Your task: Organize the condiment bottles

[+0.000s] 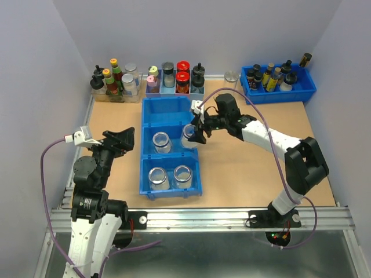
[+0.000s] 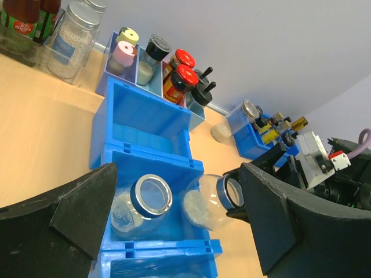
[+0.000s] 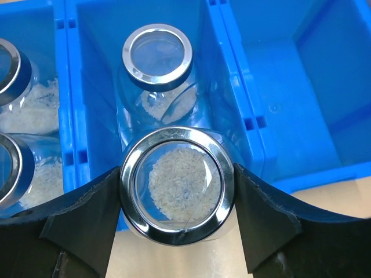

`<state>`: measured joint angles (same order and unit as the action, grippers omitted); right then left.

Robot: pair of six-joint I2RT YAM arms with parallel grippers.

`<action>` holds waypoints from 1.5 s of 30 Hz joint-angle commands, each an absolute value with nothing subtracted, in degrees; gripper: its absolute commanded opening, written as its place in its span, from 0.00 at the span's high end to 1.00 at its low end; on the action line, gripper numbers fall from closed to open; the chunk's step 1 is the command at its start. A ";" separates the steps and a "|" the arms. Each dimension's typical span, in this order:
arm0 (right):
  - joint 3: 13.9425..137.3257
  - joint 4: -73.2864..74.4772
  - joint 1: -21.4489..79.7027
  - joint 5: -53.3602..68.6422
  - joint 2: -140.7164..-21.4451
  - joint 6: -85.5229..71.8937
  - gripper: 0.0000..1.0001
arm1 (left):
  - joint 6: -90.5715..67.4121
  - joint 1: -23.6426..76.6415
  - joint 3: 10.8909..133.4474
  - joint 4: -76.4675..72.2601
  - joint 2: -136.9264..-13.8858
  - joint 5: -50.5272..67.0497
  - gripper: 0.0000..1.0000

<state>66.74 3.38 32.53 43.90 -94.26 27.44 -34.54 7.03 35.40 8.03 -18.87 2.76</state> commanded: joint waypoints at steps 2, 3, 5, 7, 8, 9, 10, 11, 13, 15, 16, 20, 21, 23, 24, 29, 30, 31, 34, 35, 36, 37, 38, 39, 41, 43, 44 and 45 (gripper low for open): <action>73.73 2.63 34.98 47.72 -96.40 29.88 1.00 | -33.92 7.03 36.91 5.80 -19.07 2.90 0.03; 74.35 2.98 35.24 47.90 -96.76 30.06 1.00 | -33.84 7.03 37.00 5.71 -19.07 2.90 0.03; 75.58 4.12 35.77 47.90 -97.55 30.67 1.00 | -33.66 7.03 37.26 5.80 -19.07 2.73 0.03; 76.37 5.27 36.30 47.90 -98.70 31.29 1.00 | -33.57 7.03 37.27 5.89 -19.07 2.72 0.03; 77.25 6.75 36.47 47.47 -99.05 31.99 1.00 | -33.49 7.03 37.35 5.98 -18.99 2.55 0.03; 77.52 7.38 36.74 47.20 -99.92 32.43 1.00 | -33.49 7.03 37.27 5.98 -19.07 2.55 0.03; 77.78 7.82 36.91 46.94 -100.28 32.95 1.00 | -33.49 7.03 37.27 5.98 -18.99 2.64 0.03; 78.04 8.61 37.18 46.41 -100.72 32.96 0.99 | -33.49 7.03 37.27 5.98 -19.07 2.72 0.03; 78.13 9.05 37.35 46.06 -102.03 33.31 1.00 | -33.57 7.03 37.18 5.89 -19.07 2.72 0.03; 78.22 9.49 37.62 45.79 -102.83 33.31 1.00 | -33.57 7.03 37.09 5.89 -19.16 2.81 0.03; 78.31 9.49 37.79 45.62 -103.70 33.48 1.00 | -33.49 7.03 37.18 5.89 -19.07 2.81 0.03; 79.19 9.76 38.41 45.62 -105.81 33.57 1.00 | -33.40 7.03 37.35 5.89 -19.25 2.81 0.03; 79.36 9.84 38.50 45.62 -106.34 33.75 1.00 | -33.40 7.03 37.27 5.89 -19.25 2.81 0.03; 80.15 9.84 38.76 45.79 -107.31 33.84 1.00 | -33.40 7.03 37.35 5.89 -19.34 2.90 0.03; 80.42 9.76 38.93 45.79 -107.58 33.84 1.00 | -33.40 7.03 37.35 5.89 -19.42 2.90 0.03; 82.52 10.02 39.81 45.88 -108.89 33.40 0.97 | -33.49 7.03 37.53 5.80 -19.60 2.90 0.03; 82.70 10.02 40.08 45.70 -109.16 33.40 0.94 | -33.49 7.03 37.62 5.80 -19.69 2.90 0.03; 83.05 10.11 40.17 45.44 -109.16 33.14 0.88 | -33.49 7.03 37.62 5.80 -19.69 2.90 0.03; 83.15 10.81 40.25 43.60 -108.81 32.61 0.56 | -33.49 7.03 37.71 5.89 -19.51 2.99 0.03; 83.14 10.98 40.25 42.90 -108.55 32.35 0.48 | -33.49 7.03 37.71 5.98 -19.51 2.99 0.03; 82.97 11.25 40.25 41.59 -108.28 32.26 0.43 | -33.49 7.03 37.71 5.89 -19.51 3.08 0.03; 82.53 11.34 40.25 40.96 -108.11 32.26 0.39 | -33.57 7.03 37.71 5.98 -19.51 2.99 0.03; 82.27 11.51 40.25 40.09 -107.41 32.08 0.33 | -33.57 7.03 37.62 5.98 -19.51 3.08 0.03; 82.00 11.51 40.25 38.42 -107.05 31.99 0.31 | -33.57 7.03 37.62 5.89 -19.42 3.08 0.03; 81.21 11.51 40.25 36.92 -105.74 31.64 0.21 | -33.75 7.03 37.53 5.89 -19.42 3.16 0.03; 80.95 11.60 40.25 34.73 -104.77 30.77 0.07 | -33.84 7.03 37.44 5.98 -19.34 3.34 0.03; 80.51 11.51 40.25 34.37 -103.63 30.50 0.00 | -33.92 7.03 37.44 6.06 -19.34 3.34 0.03; 80.25 11.43 40.25 33.23 -103.01 30.32 0.00 | -33.93 7.03 37.44 6.06 -19.25 3.17 0.03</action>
